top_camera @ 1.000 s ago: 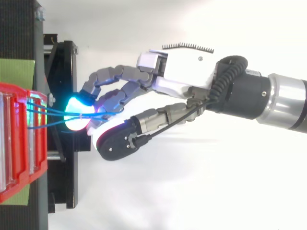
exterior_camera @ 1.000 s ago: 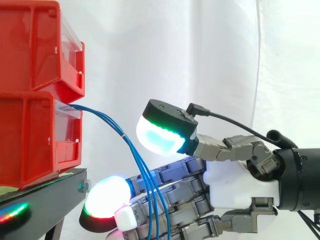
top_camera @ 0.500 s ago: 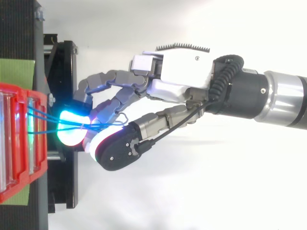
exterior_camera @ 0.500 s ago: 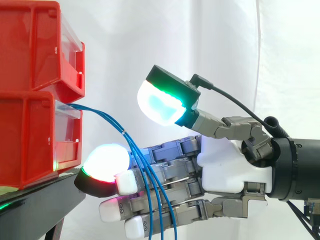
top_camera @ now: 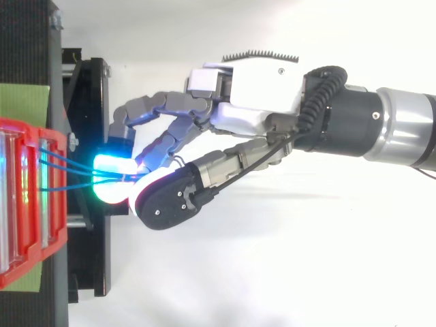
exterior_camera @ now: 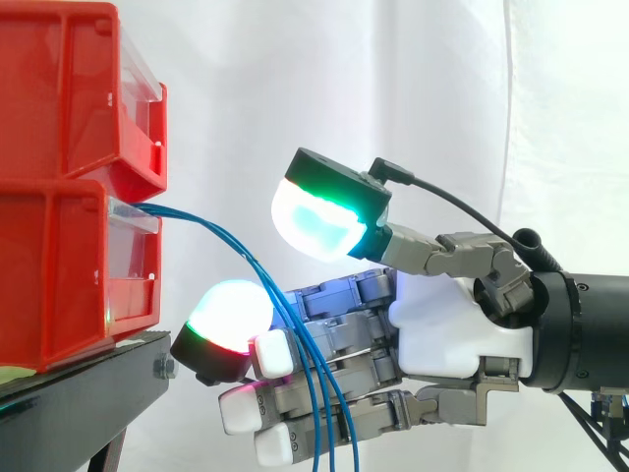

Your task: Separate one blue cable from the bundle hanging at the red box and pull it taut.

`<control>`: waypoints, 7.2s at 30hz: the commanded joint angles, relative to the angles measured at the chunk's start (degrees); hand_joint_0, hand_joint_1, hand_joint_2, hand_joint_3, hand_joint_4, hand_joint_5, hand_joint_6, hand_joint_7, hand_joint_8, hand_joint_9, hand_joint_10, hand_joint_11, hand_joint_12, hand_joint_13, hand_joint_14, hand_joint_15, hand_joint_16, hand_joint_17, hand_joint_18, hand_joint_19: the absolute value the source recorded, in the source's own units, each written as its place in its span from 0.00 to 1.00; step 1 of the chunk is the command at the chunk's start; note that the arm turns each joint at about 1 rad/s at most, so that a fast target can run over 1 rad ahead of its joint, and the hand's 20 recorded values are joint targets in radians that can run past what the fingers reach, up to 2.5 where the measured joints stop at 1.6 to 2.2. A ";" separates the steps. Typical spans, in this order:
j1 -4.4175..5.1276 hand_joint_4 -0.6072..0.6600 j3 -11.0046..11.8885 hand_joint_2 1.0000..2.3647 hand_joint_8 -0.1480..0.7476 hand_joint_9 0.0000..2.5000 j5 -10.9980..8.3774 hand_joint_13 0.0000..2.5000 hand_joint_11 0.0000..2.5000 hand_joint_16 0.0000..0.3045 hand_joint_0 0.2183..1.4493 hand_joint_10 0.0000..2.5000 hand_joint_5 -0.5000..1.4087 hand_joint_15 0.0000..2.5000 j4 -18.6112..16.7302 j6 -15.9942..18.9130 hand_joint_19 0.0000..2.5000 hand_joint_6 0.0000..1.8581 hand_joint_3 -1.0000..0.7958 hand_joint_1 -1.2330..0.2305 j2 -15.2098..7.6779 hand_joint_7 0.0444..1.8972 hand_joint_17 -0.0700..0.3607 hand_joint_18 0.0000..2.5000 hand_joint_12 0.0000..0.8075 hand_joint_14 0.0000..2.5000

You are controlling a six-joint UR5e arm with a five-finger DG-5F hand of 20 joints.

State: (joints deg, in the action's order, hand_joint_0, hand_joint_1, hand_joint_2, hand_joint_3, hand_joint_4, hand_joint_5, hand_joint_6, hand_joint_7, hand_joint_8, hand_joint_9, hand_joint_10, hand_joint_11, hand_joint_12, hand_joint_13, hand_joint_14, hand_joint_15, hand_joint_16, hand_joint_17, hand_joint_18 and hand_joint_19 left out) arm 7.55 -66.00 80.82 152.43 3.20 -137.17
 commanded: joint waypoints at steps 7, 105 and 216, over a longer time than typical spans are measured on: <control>-0.52 0.63 0.00 0.01 0.56 0.40 2.15 0.34 0.24 0.12 0.34 0.01 0.20 0.18 -0.12 -0.21 0.17 0.27 0.38 0.40 0.06 0.64 0.36 0.24 0.42 0.01; -2.62 0.55 -0.09 0.01 0.57 0.42 3.73 0.36 0.40 0.15 0.37 0.01 0.17 0.23 2.08 -3.20 0.20 0.49 0.37 0.35 3.13 0.61 0.39 0.29 0.44 0.01; -3.24 0.53 -0.09 0.00 0.51 0.40 3.73 0.30 0.41 0.16 0.31 0.01 0.16 0.22 1.29 -3.20 0.19 0.47 0.28 0.35 3.05 0.55 0.42 0.24 0.46 0.01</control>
State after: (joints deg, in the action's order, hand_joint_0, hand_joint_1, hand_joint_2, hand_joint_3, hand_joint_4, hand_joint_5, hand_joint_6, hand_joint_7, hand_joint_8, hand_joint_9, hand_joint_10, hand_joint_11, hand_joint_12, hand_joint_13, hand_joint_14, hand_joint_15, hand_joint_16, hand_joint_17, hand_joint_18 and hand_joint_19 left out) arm 4.37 -66.09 84.55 153.72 0.00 -134.09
